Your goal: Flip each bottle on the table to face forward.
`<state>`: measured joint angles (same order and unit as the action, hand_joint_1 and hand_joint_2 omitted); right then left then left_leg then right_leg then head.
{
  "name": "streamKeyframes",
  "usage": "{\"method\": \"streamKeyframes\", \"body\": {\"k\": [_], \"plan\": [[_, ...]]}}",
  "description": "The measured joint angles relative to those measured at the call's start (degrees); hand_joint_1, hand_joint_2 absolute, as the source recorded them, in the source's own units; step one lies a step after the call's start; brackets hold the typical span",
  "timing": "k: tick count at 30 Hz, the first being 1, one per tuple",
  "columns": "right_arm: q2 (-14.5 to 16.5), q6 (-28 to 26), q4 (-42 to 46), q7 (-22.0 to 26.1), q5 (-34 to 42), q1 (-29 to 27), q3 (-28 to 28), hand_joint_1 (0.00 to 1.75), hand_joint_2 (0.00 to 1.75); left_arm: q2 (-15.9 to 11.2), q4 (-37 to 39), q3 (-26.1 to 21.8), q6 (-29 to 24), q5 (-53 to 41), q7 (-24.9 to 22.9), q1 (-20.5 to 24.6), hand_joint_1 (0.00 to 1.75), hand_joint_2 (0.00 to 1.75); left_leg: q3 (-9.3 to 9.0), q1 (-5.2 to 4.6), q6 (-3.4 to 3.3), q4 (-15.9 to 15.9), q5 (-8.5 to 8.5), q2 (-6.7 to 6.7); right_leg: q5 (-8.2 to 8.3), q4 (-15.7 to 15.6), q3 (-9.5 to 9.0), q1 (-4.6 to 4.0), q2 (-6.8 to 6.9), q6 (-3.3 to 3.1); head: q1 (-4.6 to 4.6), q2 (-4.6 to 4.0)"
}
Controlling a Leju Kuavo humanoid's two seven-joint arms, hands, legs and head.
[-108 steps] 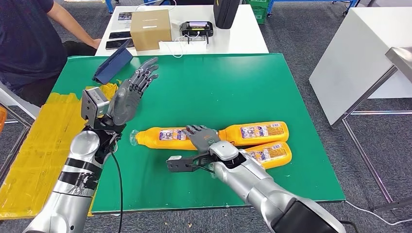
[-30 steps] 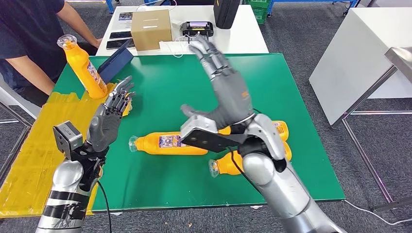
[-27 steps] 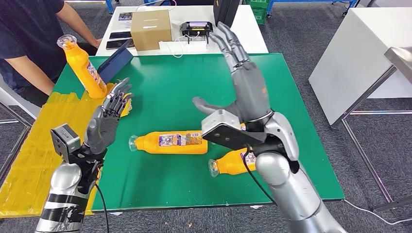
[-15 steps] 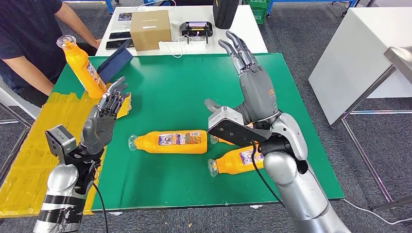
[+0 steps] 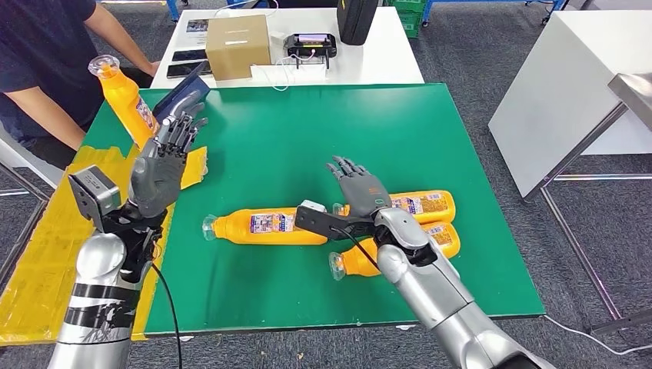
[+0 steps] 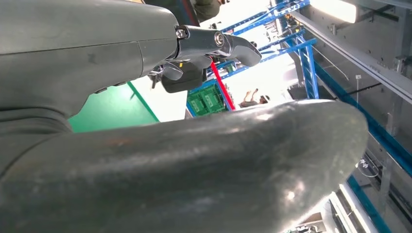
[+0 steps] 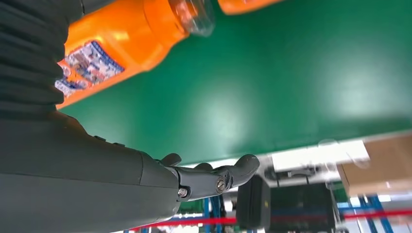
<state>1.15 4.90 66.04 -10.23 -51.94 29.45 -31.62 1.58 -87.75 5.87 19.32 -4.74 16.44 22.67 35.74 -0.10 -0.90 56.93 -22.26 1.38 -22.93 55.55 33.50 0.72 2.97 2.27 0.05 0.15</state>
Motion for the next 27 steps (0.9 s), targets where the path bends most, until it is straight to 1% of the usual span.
{"method": "streamKeyframes", "body": {"k": [6,10,20,27], "plan": [[3.64,2.3,-8.07,0.52,1.81,3.98,-1.5,0.0,1.75,0.85,1.71,1.16,-0.09,0.58,0.02,1.86,0.0,0.0,0.02,0.01,0.05,0.0,0.03,0.03,0.0,0.02,0.06,0.0,-0.01,0.0,-0.01,0.0],[5.93,2.78,-12.15,0.8,2.27,5.75,-2.68,0.0,1.75,1.39,2.93,1.91,-0.08,0.69,0.05,2.7,0.0,0.0,0.03,0.01,0.05,0.0,0.04,0.03,0.0,0.02,0.06,0.0,-0.01,0.0,0.0,0.0],[9.08,3.67,-21.07,0.9,3.44,8.46,-5.24,0.0,1.75,2.09,4.8,3.18,0.13,1.28,0.26,3.94,0.0,0.0,0.06,0.0,0.05,0.0,0.04,0.02,0.0,0.02,0.1,0.0,0.0,0.0,-0.01,0.0],[9.96,3.6,-25.39,0.87,3.63,9.15,-5.62,0.0,1.75,2.3,5.37,3.52,0.24,1.44,0.26,4.13,0.0,0.0,0.06,0.0,0.05,0.0,0.04,0.03,0.0,0.02,0.1,0.0,-0.01,-0.01,-0.01,0.0]]}}
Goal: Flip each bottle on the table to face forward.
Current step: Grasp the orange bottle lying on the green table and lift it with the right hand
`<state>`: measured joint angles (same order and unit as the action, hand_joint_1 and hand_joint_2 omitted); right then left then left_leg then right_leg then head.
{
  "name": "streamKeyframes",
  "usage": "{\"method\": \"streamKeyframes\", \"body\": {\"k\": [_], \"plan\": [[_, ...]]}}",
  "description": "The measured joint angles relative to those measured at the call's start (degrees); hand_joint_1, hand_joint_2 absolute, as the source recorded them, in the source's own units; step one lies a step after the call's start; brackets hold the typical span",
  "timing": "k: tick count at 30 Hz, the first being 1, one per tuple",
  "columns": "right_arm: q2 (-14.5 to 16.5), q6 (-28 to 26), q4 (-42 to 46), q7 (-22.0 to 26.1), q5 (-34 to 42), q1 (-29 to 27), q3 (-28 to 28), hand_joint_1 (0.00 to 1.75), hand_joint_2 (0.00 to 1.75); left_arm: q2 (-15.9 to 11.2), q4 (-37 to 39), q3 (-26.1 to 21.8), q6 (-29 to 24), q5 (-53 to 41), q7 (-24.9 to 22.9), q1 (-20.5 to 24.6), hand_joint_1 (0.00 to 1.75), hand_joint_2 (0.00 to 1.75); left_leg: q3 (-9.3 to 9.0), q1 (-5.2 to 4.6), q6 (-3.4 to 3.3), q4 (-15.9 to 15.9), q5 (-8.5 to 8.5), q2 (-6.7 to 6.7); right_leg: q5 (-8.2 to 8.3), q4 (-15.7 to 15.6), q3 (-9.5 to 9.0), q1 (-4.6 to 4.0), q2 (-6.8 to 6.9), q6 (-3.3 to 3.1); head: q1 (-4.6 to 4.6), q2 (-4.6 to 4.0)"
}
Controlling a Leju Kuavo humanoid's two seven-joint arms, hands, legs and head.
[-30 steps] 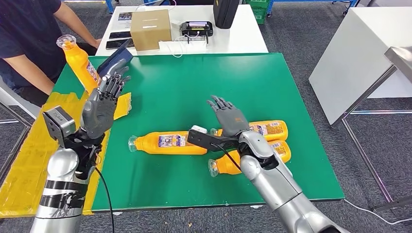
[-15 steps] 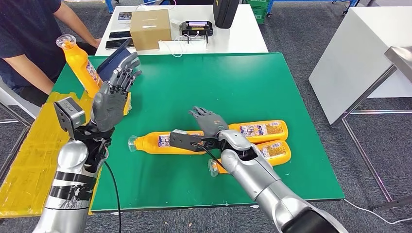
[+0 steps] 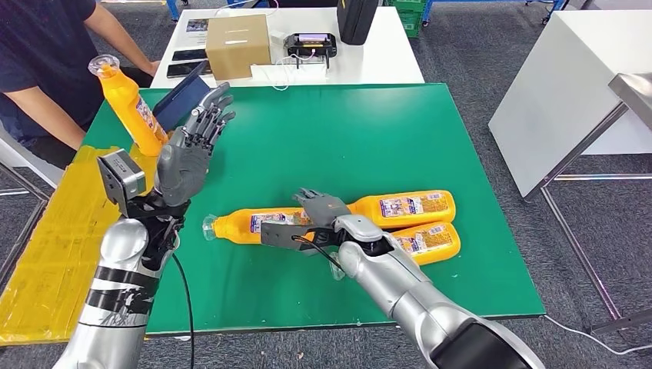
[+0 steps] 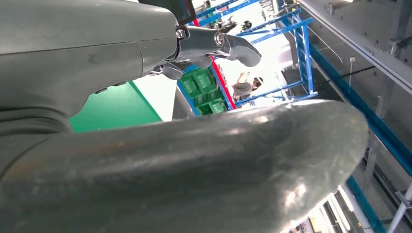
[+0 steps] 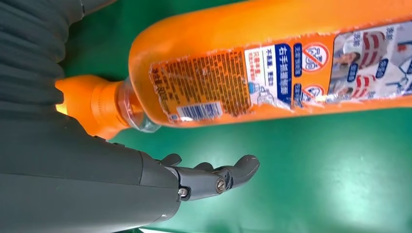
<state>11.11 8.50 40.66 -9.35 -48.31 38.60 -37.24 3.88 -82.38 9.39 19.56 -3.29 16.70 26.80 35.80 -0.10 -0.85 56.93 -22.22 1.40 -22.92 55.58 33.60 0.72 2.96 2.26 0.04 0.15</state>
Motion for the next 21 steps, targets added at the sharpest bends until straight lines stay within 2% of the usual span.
{"method": "streamKeyframes", "body": {"k": [7,8,11,12,21], "plan": [[0.58,-0.02,-5.79,-0.07,-0.93,0.57,-0.78,0.0,1.75,0.19,0.75,0.03,-0.03,0.56,0.08,0.85,0.0,0.0,0.0,0.0,0.0,0.0,0.0,0.0,0.0,0.0,0.0,0.0,0.0,0.0,-0.01,0.0],[0.7,0.17,-6.67,-0.01,-1.23,0.57,-0.88,0.14,1.75,0.25,0.93,0.05,-0.05,0.6,0.08,1.0,0.0,0.0,0.0,0.0,0.0,0.0,0.0,0.0,0.0,0.0,0.0,0.0,0.0,0.0,0.0,0.0],[1.16,1.84,-9.03,0.68,-2.43,1.0,-1.54,1.36,1.75,0.47,1.59,0.26,-0.16,0.81,0.09,1.6,0.0,0.0,-0.01,0.0,0.0,0.0,0.0,0.01,0.0,0.0,0.0,0.0,0.0,0.0,0.01,0.0],[1.32,2.63,-9.77,1.07,-2.85,1.35,-1.9,1.63,1.75,0.53,1.87,0.41,-0.19,0.89,0.11,1.84,0.0,0.0,-0.03,0.0,0.0,0.0,0.0,0.01,0.0,0.0,-0.01,0.0,-0.01,0.0,0.01,0.0],[2.84,4.87,-13.35,2.21,-3.97,2.81,-4.07,1.72,1.75,1.43,3.21,1.5,-0.26,1.33,-0.64,4.0,0.0,0.0,-0.19,0.01,0.0,0.0,0.0,0.09,0.01,0.0,-0.11,-0.01,-0.06,-0.02,-0.01,0.0]]}}
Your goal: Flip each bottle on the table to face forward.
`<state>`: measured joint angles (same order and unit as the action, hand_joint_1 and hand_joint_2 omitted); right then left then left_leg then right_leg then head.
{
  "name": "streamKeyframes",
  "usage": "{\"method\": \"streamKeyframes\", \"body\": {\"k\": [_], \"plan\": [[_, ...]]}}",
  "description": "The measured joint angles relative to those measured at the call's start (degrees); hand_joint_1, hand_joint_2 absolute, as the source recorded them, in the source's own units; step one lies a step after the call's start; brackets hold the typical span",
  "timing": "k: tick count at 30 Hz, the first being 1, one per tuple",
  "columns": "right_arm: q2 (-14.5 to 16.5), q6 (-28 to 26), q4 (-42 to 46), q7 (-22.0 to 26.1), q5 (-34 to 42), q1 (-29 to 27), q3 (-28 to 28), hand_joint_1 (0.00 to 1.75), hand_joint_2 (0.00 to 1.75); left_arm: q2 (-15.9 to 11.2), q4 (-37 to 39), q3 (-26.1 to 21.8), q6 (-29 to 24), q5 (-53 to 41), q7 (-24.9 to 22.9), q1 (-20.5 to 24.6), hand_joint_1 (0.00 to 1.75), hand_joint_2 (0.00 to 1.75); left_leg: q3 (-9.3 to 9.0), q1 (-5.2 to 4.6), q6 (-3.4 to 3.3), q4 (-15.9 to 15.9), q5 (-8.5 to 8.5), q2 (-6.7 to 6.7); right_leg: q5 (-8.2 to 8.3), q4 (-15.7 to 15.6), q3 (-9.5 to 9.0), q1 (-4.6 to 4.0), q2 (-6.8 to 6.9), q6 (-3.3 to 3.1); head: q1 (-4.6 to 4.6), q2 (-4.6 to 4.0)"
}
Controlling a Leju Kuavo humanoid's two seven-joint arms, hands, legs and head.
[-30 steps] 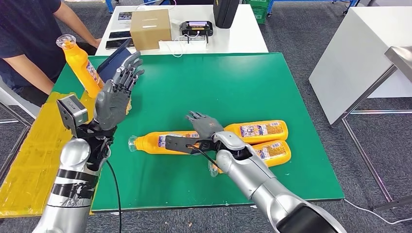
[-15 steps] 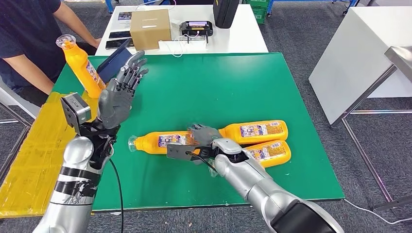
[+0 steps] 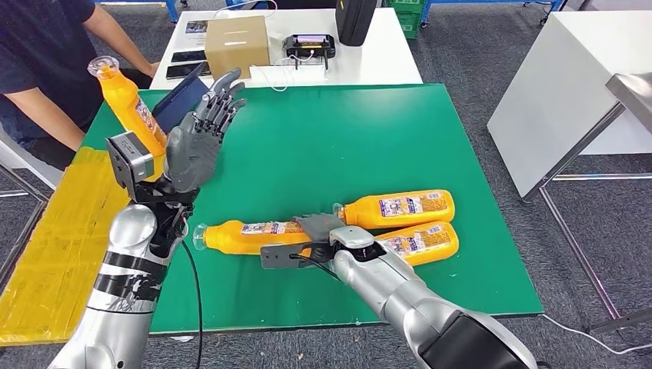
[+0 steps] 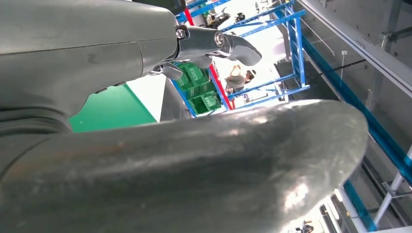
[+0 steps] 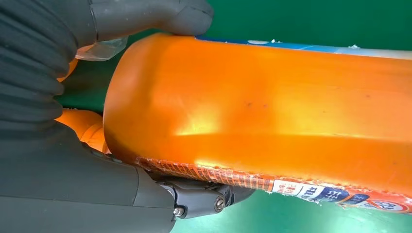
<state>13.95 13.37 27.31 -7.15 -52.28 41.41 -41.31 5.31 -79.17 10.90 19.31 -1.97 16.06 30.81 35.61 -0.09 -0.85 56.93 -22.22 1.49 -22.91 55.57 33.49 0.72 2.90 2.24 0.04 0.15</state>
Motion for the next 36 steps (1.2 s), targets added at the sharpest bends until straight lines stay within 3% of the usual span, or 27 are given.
{"method": "streamKeyframes", "body": {"k": [8,12,18,23,31,35,36], "plan": [[0.1,-0.65,-0.57,0.25,0.1,-0.03,-0.33,1.75,1.75,0.04,0.78,0.03,-0.1,0.39,0.3,0.11,0.0,0.0,-0.14,0.0,0.0,0.0,0.0,0.0,0.0,0.0,-0.15,0.0,-0.01,0.0,0.01,0.0],[0.1,-4.82,-0.65,-1.07,1.09,-0.79,-0.17,1.75,1.75,0.03,0.93,0.01,-1.18,-0.03,0.38,0.01,0.0,0.0,-0.18,0.0,0.0,0.0,0.0,-0.01,0.0,0.0,-0.2,0.01,-0.01,0.0,0.01,0.0],[-0.71,-20.88,4.56,-0.54,11.94,-7.25,6.42,1.75,1.75,-0.07,-1.46,-2.65,-11.48,-2.54,-0.79,-2.58,0.0,0.0,-0.08,0.0,0.0,-0.01,0.03,-0.1,0.0,0.01,-0.2,0.0,0.04,0.0,-0.01,0.0],[-1.39,-22.58,18.27,1.19,23.46,-14.32,14.9,1.75,1.75,-0.03,-5.21,-7.56,-22.32,-1.31,-1.74,-4.94,0.0,0.0,0.13,0.0,0.01,0.0,0.03,-0.11,0.0,0.02,0.06,0.0,0.05,0.01,0.01,0.0],[-2.03,-24.33,31.4,2.29,28.73,-19.21,18.93,1.75,1.75,0.14,-6.74,-10.9,-30.31,-0.22,-2.47,-6.29,0.0,0.0,0.31,0.0,0.01,0.0,0.03,-0.12,0.0,0.02,0.22,0.0,0.06,0.01,0.0,0.0],[-2.14,-25.58,34.65,3.39,29.04,-20.51,19.36,1.75,1.75,0.2,-6.72,-11.11,-29.22,2.04,-4.16,-6.53,0.0,1.75,0.32,-0.01,0.01,0.0,0.03,-0.12,0.0,0.01,0.24,0.0,0.05,0.01,0.01,0.0],[-2.18,-26.43,35.6,4.07,28.9,-20.95,19.38,1.75,1.75,0.2,-6.64,-11.13,-27.72,4.03,-5.55,-6.58,0.0,1.75,0.32,-0.01,0.01,0.0,0.03,-0.12,0.0,0.01,0.25,0.0,0.06,0.01,0.01,0.0]]}}
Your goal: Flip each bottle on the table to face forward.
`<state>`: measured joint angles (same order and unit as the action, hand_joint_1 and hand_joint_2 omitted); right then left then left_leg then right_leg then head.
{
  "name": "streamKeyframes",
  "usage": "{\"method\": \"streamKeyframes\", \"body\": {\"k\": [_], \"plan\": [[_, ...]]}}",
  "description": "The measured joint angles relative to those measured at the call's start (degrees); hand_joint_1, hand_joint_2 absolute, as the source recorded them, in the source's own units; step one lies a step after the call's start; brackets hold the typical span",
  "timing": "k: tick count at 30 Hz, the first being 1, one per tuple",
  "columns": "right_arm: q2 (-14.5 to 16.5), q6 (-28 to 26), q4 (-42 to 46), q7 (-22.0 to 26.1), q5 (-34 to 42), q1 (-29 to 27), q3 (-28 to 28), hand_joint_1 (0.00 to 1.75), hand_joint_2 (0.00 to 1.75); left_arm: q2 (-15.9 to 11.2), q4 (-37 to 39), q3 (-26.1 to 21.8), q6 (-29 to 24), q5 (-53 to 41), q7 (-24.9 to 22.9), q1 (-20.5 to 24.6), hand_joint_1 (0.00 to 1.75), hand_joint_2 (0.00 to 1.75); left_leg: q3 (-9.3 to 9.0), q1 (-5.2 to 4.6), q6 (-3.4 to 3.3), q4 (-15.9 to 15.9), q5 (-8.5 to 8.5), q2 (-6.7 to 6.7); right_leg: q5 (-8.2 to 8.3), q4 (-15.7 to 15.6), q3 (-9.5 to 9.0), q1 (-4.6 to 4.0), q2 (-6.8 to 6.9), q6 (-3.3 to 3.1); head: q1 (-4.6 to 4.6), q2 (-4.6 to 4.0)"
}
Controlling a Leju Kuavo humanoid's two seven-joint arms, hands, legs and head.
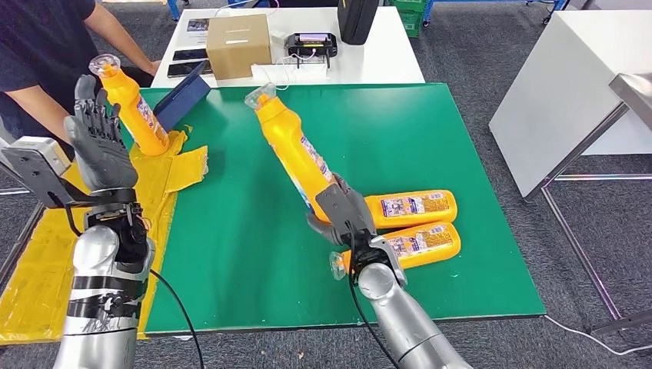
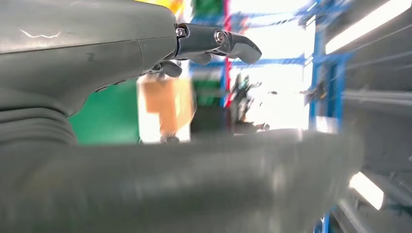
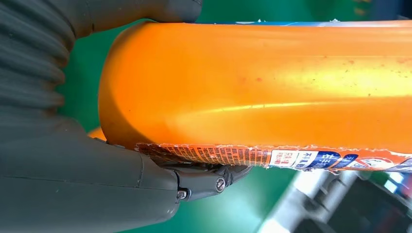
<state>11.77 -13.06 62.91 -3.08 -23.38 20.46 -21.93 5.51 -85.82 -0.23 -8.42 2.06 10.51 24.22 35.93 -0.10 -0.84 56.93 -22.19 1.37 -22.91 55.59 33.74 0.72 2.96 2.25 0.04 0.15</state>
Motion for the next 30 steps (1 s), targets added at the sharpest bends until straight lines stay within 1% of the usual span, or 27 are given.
{"method": "streamKeyframes", "body": {"k": [3,5,8,10,13,20,26,30], "plan": [[-0.26,-2.1,2.9,1.69,-1.37,-1.04,-0.2,1.75,1.75,-0.02,0.73,0.35,6.59,6.84,-4.29,-0.21,0.0,1.75,0.02,0.0,0.0,0.0,0.0,0.0,0.0,0.0,0.03,0.0,-0.01,0.0,0.0,0.0],[-0.59,-2.41,4.84,2.01,-2.85,-1.71,-0.67,1.75,1.75,-0.11,1.8,1.18,11.39,10.53,-6.77,-0.27,0.0,1.75,0.04,0.0,0.0,0.0,0.0,0.01,0.0,0.0,0.04,0.0,-0.02,0.0,0.0,0.0],[-1.03,-1.33,7.72,1.72,-4.64,-2.63,-2.46,1.75,1.75,-0.4,3.41,3.56,18.95,16.27,-11.66,-0.93,0.0,1.75,0.07,-0.01,0.0,0.0,0.0,0.02,0.0,0.0,0.07,0.0,-0.02,0.0,0.01,0.0],[-1.09,-0.46,8.95,1.47,-4.74,-2.98,-3.7,1.75,1.75,-0.48,3.8,5.39,21.28,18.15,-13.28,-1.65,0.0,1.75,0.1,-0.01,0.0,0.0,0.0,0.02,0.0,0.0,0.11,0.0,-0.03,0.0,0.0,0.0],[-1.21,-0.09,10.03,1.41,-4.73,-3.31,-4.8,1.75,1.75,-0.59,3.94,7.02,21.81,18.94,-13.92,-2.34,0.0,1.75,0.11,0.0,0.0,0.0,0.0,0.02,0.0,0.0,0.13,-0.01,-0.03,0.0,0.0,0.0],[-1.66,0.22,10.86,1.4,-4.73,-3.46,-5.9,1.75,1.75,-1.04,3.94,8.37,22.1,19.72,-14.58,-2.85,0.0,1.75,0.12,0.0,0.0,0.0,0.0,0.02,0.0,0.0,0.11,-0.01,-0.02,0.0,0.0,0.0],[-1.82,2.39,11.07,1.23,-4.4,-3.45,-7.41,1.71,1.75,-1.42,3.52,10.51,23.77,20.8,-15.04,-3.45,0.0,1.75,0.12,-0.01,0.0,0.0,0.0,0.01,0.0,0.01,0.1,0.0,-0.01,0.0,-0.01,0.0],[-1.91,3.63,11.33,0.92,-4.15,-3.45,-9.01,1.72,1.75,-1.73,2.24,12.1,24.36,21.42,-14.87,-4.14,0.0,1.75,0.13,-0.01,0.0,0.0,0.0,0.01,0.0,0.0,0.11,-0.01,-0.01,0.0,0.0,0.0]]}}
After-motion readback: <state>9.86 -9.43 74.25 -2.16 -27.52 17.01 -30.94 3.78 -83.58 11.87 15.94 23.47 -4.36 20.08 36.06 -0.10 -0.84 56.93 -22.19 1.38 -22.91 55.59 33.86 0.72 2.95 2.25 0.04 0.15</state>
